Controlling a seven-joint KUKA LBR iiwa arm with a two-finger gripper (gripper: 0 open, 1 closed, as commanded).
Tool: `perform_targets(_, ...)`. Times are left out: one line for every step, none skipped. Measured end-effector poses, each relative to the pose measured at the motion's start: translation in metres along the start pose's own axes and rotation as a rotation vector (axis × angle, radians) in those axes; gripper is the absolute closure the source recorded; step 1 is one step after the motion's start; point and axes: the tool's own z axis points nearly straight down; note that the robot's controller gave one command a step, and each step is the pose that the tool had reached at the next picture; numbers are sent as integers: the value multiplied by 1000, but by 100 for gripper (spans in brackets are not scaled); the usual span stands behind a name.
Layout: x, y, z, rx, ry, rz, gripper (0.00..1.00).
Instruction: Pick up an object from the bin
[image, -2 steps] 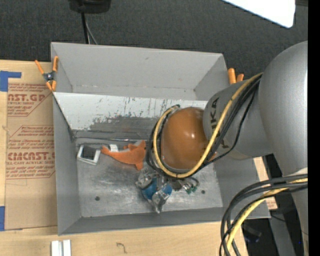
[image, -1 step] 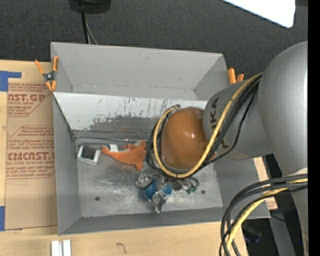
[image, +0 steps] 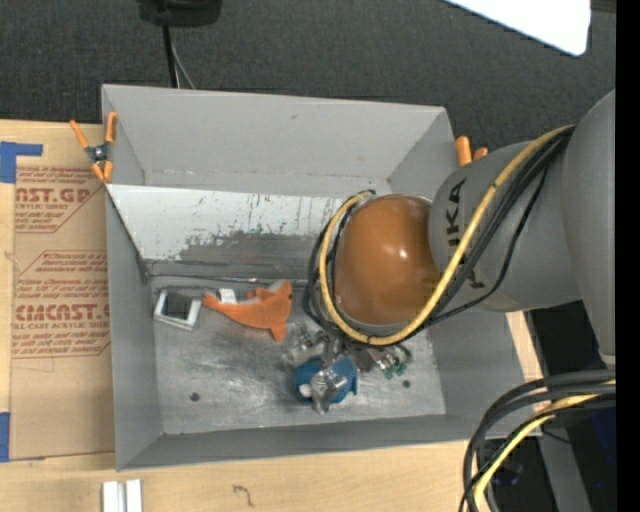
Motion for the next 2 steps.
perform_targets(15,-35,-53,4,-9,47,100)
perform_targets(-6,9,-113,2,-9,1,100)
